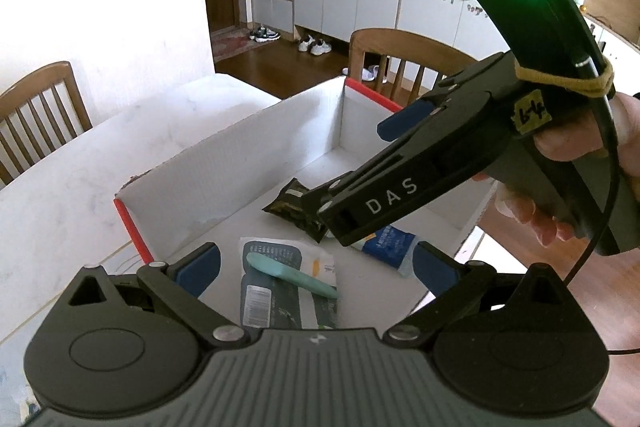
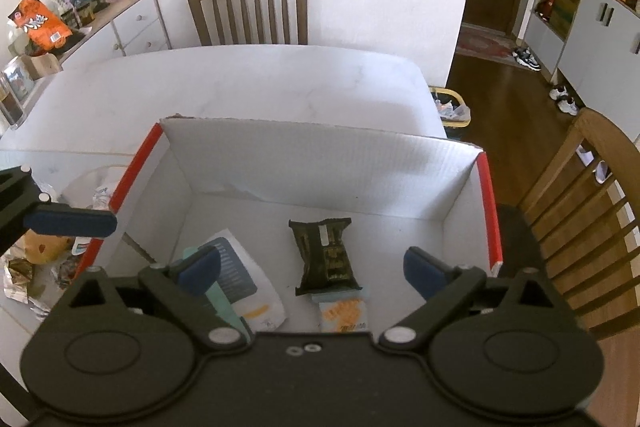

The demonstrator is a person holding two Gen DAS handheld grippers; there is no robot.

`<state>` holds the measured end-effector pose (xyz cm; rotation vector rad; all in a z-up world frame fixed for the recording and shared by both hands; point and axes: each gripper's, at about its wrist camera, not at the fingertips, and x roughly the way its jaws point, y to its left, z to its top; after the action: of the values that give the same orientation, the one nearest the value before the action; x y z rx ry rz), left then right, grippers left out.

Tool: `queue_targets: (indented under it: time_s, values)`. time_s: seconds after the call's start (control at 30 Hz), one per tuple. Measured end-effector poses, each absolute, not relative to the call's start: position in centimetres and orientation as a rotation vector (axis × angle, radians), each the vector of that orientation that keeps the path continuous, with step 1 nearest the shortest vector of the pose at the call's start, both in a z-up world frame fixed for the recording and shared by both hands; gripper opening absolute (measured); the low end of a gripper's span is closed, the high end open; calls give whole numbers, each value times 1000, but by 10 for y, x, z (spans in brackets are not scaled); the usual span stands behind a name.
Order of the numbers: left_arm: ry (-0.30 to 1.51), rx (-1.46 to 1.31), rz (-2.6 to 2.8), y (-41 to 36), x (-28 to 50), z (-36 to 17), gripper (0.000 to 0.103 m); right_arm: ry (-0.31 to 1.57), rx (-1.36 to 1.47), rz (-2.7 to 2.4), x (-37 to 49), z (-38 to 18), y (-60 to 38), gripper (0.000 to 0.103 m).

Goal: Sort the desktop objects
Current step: 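Withdraw both grippers from the red box back toward the snack pile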

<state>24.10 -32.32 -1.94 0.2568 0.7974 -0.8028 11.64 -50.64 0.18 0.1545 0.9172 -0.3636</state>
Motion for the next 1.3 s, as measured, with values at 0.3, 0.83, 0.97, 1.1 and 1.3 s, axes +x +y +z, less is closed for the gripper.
queue_targets:
  time_s: [0.3, 0.83, 0.97, 1.1, 1.3]
  values:
    - [764, 234, -810, -308, 228, -8, 103, 888, 153, -384, 109, 13, -487, 99]
    - [674, 206, -815, -268, 202, 12, 103, 830, 149, -403, 101, 41, -440, 99]
    - [652, 196, -815, -253, 194, 18, 103, 815, 150, -412, 99, 47, -426, 99]
    - [631, 189, -814, -238, 186, 23, 103, 798, 153, -417, 98, 53, -409, 99]
    - [600, 176, -814, -216, 174, 31, 103, 773, 155, -425, 96, 61, -383, 99]
